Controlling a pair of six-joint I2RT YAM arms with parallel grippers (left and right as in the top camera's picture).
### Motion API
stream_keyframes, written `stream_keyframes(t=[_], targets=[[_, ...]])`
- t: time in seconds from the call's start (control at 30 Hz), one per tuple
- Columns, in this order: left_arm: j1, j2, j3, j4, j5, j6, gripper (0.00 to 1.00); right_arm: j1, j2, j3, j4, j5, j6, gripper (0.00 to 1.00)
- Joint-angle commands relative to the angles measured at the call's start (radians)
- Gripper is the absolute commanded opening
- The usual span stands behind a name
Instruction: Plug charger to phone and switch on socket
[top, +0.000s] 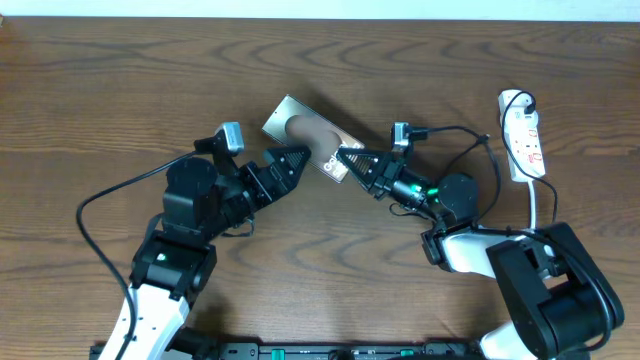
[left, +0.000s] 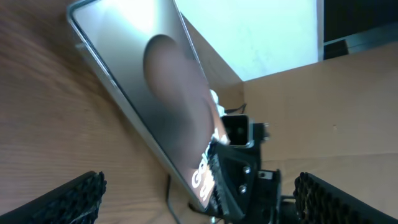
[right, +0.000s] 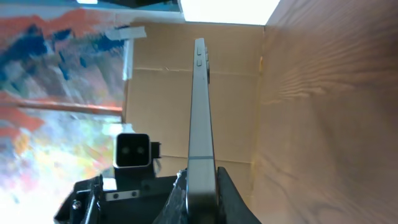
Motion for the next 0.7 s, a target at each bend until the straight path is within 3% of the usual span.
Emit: stream_keyframes(t=[0.0, 0.1, 0.5, 0.67], targets=[[0.002, 0.026, 0.002, 0.044, 0.027, -0.066, 0.98, 0.037, -0.005, 0.018, 0.061, 0.085, 0.122, 0.01], [0.002, 0.05, 0.002, 0.086, 0.024, -0.102, 0.98, 0.074, -0.005, 0.018, 0.079, 0.12, 0.182, 0.01], [0.002, 0.09, 0.002, 0.137, -0.079, -0.26, 0.88, 0.188, -0.005, 0.018, 0.077, 0.27, 0.192, 0.01], [0.001, 0.09, 0.002, 0.142, -0.117, -0.344, 0.77, 0.191, -0.005, 0.018, 0.061, 0.283, 0.221, 0.01]])
